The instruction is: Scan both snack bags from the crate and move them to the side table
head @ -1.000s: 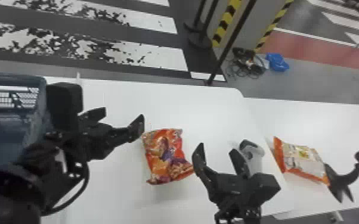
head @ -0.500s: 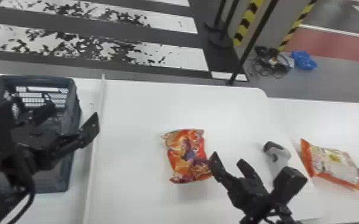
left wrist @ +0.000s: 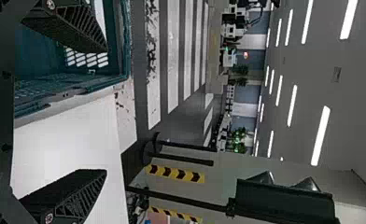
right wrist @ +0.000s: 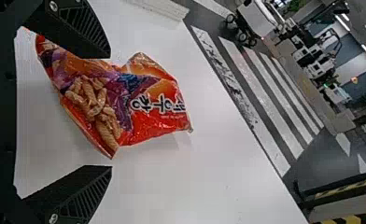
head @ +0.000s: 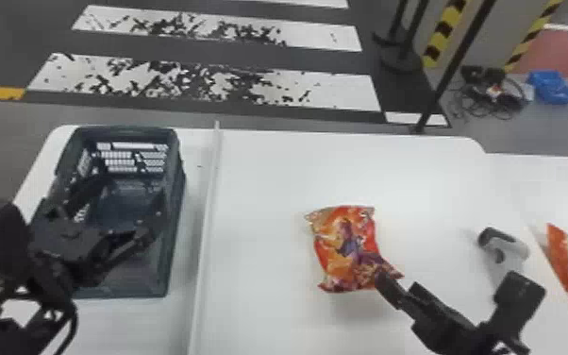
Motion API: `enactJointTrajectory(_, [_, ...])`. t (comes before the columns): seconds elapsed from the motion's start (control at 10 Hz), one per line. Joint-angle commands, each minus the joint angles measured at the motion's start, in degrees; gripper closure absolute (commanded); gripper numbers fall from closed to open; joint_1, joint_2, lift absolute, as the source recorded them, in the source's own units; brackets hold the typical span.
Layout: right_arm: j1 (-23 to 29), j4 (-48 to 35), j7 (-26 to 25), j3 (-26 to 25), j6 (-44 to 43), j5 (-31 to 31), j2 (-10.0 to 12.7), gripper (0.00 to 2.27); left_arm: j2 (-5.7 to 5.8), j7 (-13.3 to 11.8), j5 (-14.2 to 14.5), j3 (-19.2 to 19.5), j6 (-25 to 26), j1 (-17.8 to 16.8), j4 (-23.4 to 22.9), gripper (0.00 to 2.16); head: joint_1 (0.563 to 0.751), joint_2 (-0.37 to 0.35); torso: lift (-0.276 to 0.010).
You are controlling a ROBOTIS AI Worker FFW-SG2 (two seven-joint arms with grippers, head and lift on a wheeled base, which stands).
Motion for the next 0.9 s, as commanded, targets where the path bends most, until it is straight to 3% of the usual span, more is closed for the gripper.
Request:
enactJointTrajectory(0.0, [-2.08,0.31,0.53,-1.28,7.3,-1.45,0.8,0.08,-0.36,-0.68,0.7,0.69,-0.5,0.47,0.48,0.08,0.695,-0.072,-0.075])
enactJointTrajectory(0.3, [-5.42,2.68,0.53,-1.9,11.87,-1.19,0.89,0.08,-0.54,-1.03,0.79,1.04,-0.68,0.47,0.92,0.08,0.695,-0.031,-0.075])
enactJointTrajectory(0.8, [-14.12,9.8,0.26,-3.39,17.49,0.66,0.98,0.09,-0.54,-1.12,1.23,1.04,-0.68,0.29,1.8,0.08,0.695,-0.031,-0.075])
